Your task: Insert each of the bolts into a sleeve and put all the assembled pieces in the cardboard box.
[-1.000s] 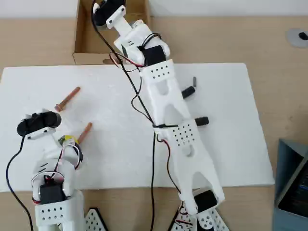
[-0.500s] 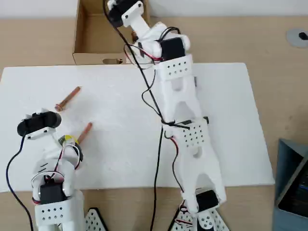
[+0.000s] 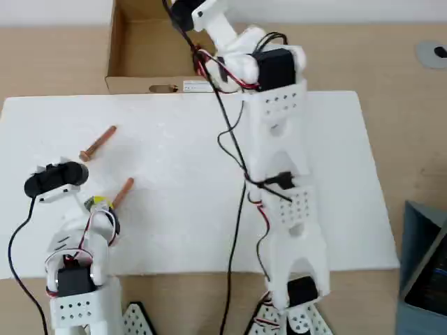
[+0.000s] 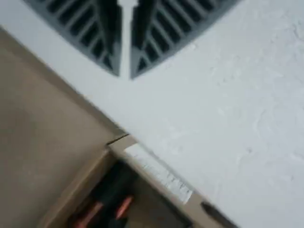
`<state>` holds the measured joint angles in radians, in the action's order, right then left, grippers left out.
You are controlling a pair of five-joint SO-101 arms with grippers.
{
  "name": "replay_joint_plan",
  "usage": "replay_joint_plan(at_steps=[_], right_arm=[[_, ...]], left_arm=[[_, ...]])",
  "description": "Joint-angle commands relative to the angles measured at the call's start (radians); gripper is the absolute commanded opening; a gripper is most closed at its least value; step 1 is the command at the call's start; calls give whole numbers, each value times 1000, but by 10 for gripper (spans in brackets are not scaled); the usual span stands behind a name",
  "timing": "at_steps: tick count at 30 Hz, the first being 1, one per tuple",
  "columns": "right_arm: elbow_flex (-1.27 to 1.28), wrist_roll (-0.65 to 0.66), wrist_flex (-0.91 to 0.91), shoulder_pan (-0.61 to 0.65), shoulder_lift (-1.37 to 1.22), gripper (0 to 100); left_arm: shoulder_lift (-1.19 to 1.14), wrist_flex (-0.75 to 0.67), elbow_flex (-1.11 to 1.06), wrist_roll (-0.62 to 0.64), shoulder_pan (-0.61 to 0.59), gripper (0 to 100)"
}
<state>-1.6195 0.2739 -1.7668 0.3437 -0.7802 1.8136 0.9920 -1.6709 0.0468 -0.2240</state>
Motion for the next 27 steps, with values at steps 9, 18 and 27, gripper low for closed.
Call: replay_joint_plan(at_steps=[9, 18, 27], right_arm=[[341, -2, -23, -148, 450, 9], [1032, -173, -21, -219, 875, 9], [1603, -430, -20, -242, 1150, 9]], left_arm=[[8, -17, 3, -2, -9, 3], [8, -17, 3, -3, -9, 3], [8, -18, 3, -2, -9, 3]])
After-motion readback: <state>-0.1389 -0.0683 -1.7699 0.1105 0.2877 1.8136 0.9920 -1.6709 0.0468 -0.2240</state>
